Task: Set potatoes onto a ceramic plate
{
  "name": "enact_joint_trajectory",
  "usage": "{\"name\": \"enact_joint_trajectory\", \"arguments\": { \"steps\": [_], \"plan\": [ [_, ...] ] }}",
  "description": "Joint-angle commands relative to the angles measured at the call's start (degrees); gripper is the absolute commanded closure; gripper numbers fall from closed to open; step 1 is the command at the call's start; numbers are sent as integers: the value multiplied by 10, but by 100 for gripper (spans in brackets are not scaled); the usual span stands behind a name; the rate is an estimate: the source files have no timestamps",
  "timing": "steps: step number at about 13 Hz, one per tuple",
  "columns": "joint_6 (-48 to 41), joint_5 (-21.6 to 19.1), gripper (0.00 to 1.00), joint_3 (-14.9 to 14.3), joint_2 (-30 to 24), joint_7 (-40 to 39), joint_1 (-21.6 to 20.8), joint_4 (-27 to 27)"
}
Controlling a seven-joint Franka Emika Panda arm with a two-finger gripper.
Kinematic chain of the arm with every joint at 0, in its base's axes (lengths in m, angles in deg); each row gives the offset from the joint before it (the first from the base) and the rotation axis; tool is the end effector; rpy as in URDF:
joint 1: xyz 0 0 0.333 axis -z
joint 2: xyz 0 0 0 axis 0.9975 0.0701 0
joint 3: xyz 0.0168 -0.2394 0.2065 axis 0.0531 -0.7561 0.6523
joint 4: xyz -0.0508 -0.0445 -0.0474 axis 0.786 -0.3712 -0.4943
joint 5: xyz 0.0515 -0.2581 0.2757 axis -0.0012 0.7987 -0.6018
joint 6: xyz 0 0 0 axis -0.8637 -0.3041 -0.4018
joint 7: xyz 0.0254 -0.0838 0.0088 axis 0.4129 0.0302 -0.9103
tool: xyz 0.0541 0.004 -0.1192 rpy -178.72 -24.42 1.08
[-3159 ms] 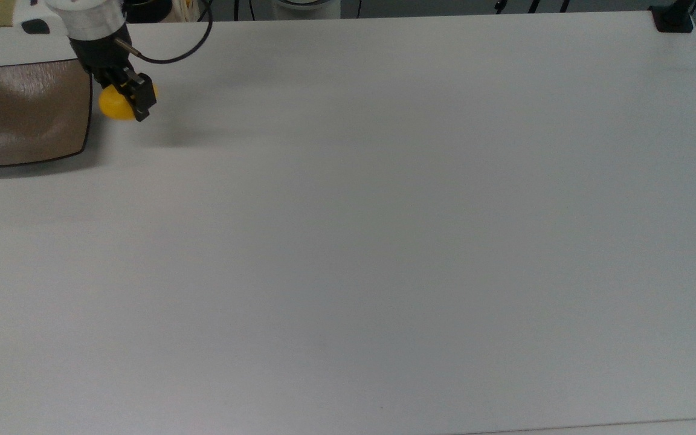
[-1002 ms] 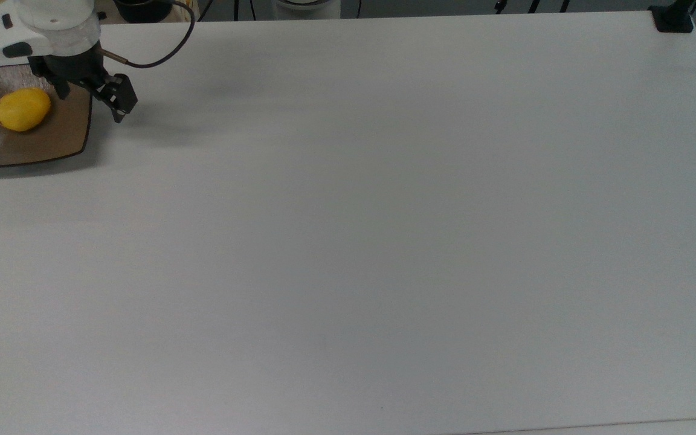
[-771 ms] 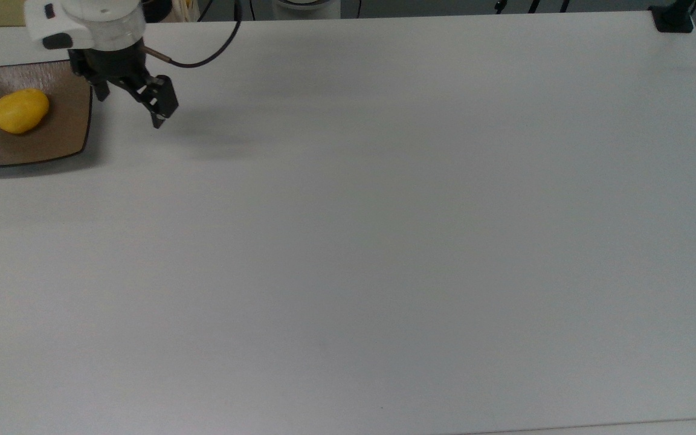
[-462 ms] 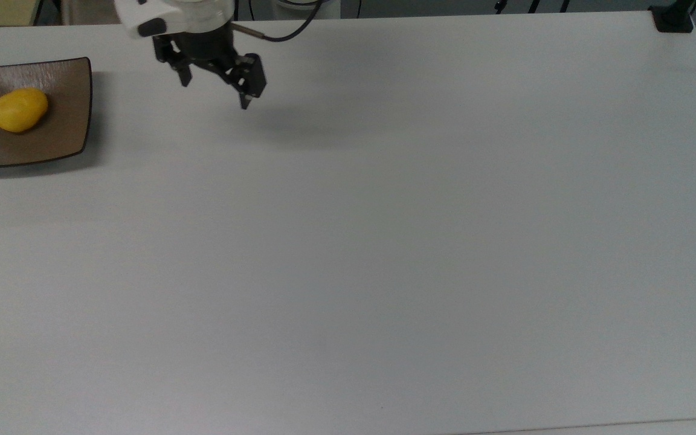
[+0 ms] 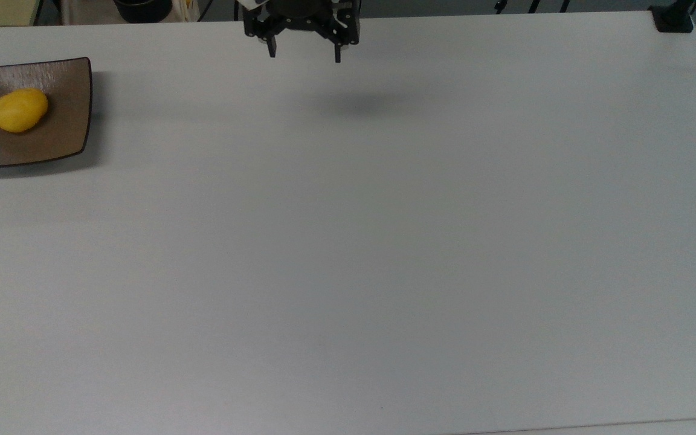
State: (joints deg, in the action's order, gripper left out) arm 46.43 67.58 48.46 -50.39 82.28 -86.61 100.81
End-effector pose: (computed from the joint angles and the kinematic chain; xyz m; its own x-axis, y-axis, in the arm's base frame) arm 0.5325 0.0806 0.5025 0.9985 -0.0143 -0.0528 -0.0145 -0.9999 -0.0038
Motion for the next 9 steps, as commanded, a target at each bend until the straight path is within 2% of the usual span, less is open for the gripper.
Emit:
{"name": "enact_joint_trajectory", "arguments": {
  "steps": [1, 5, 9],
  "plan": [
    [-9, -2, 0, -7, -17, -27, -24, 9],
    [-2, 1, 0, -17, -20, -43, -24, 9],
    [10, 3, 0, -76, -14, -43, -33, -20]
  ]
}}
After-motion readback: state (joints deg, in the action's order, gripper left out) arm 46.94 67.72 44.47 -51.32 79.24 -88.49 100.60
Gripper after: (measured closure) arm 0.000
